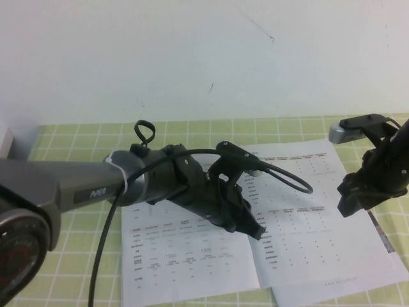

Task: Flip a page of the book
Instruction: Open the closed book

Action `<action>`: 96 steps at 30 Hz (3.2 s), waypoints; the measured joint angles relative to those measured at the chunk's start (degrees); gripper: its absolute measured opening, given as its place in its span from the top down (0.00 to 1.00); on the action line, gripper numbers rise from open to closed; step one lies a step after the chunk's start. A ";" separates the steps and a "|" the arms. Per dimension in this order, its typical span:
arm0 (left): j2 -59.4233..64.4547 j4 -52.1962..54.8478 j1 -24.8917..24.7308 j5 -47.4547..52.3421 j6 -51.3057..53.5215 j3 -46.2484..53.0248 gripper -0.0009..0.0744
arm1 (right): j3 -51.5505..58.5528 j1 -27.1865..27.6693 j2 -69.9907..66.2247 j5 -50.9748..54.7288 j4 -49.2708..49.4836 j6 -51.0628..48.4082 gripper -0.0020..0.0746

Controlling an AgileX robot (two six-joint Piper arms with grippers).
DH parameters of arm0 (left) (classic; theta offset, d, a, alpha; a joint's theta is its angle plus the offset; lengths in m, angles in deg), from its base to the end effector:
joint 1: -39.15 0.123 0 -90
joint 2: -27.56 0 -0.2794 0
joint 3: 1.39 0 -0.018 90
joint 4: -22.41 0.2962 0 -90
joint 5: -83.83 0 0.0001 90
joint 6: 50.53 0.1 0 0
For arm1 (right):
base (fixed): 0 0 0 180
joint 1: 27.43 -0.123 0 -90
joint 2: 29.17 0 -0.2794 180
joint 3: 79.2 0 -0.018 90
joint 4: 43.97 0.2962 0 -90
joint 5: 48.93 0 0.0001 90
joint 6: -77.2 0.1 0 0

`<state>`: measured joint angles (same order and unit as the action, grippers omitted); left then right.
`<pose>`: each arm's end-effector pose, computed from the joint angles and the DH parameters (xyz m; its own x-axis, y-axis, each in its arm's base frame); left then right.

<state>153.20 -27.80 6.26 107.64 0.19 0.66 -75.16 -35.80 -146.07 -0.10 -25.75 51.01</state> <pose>0.3734 -0.2785 0.1068 -0.6382 0.4726 -0.6077 0.7061 0.6739 -0.2174 0.4015 0.0829 0.1401 -0.8947 -0.3687 -0.2523 -0.4169 0.8920 0.1748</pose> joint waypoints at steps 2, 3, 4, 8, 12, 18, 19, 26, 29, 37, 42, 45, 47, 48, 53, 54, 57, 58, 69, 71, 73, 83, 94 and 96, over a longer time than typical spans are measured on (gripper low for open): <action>-1.59 0.94 0.03 0.78 0.25 0.40 0.99 | 0.00 0.00 0.00 -0.23 0.00 -0.13 0.48; -2.50 1.19 0.32 0.88 0.25 0.50 0.99 | 0.00 0.00 0.00 -0.38 0.00 -0.24 0.48; -3.44 1.34 0.94 0.88 0.39 0.50 0.99 | 0.00 0.00 0.00 -0.55 0.00 -0.24 0.49; -4.98 1.34 4.94 1.31 0.50 0.50 0.99 | 0.00 0.00 0.00 -1.08 0.00 -0.46 0.55; -3.67 1.34 8.36 3.35 0.50 0.50 0.99 | 0.00 0.00 0.00 -1.12 0.00 -1.88 0.59; -2.73 -2.58 7.54 3.92 4.46 0.50 0.99 | 0.00 0.00 -1.13 -1.99 0.53 -2.68 0.57; -2.73 -3.87 7.10 3.92 5.66 0.50 0.99 | 0.00 0.00 -1.37 -2.13 0.79 -2.78 0.56; -2.46 -8.57 4.93 3.72 9.10 0.50 0.99 | 0.00 0.00 -1.75 -2.53 1.43 -2.77 0.52; -1.04 -8.72 4.93 2.80 9.57 0.50 0.99 | 0.00 0.00 -1.75 -2.62 1.43 -2.77 0.52; 2.28 -9.98 4.93 3.12 9.69 0.30 0.99 | 0.00 0.00 -1.86 -3.34 1.43 -2.81 0.51; 2.41 -10.30 5.03 3.30 9.69 0.30 0.99 | 0.00 0.00 -2.69 -4.25 1.43 -2.81 0.51; 2.41 -10.44 5.03 3.30 9.69 0.30 0.99 | 0.00 0.00 -3.37 -4.39 0.00 -2.20 0.51; 2.41 -10.44 5.03 3.30 9.69 0.30 0.99 | 0.00 0.00 -3.88 -4.55 -1.75 -0.86 0.51; 2.41 -10.44 5.03 3.30 9.69 0.30 0.99 | 0.00 0.00 -4.01 -4.55 -2.73 -0.01 0.51; 2.41 -10.44 5.03 3.30 9.44 0.30 0.99 | 0.00 0.00 -4.55 -5.05 -4.98 2.29 0.51; 2.41 -10.44 5.03 3.30 9.44 0.30 0.99 | 0.00 0.00 -4.60 -5.29 -5.24 2.56 0.51; 2.41 -10.44 5.03 3.30 9.10 0.30 0.99 | 0.00 0.00 -4.60 -5.87 -5.35 3.24 0.51; 2.41 -10.44 5.03 3.30 9.09 0.30 0.99 | 0.00 0.00 -4.60 -6.13 -5.45 3.52 0.51; 2.41 -10.44 5.03 3.30 8.82 0.30 0.99 | 0.00 0.00 -6.04 -7.81 -7.95 8.52 0.51; 2.41 -10.44 5.03 3.30 8.73 0.30 0.99 | 0.00 0.00 -6.31 -7.98 -7.88 8.61 0.51; 2.41 -10.44 5.03 3.30 8.73 0.30 0.99 | 0.00 0.00 -6.31 -8.06 -7.37 8.75 0.51; 2.41 -10.44 5.03 3.39 8.73 0.30 0.99 | 0.00 0.12 -6.31 -8.35 -6.09 8.75 0.51; 2.41 -10.44 5.03 3.42 8.60 0.30 0.99 | 0.00 0.24 -6.31 -8.35 -4.73 6.95 0.51; 2.41 -10.44 5.03 3.42 8.60 0.30 0.99 | 0.00 0.24 -6.31 -8.35 -4.00 6.05 0.51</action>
<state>155.62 -38.24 11.29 111.06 8.79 0.96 -75.16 -35.56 -152.38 -8.45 -29.75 57.06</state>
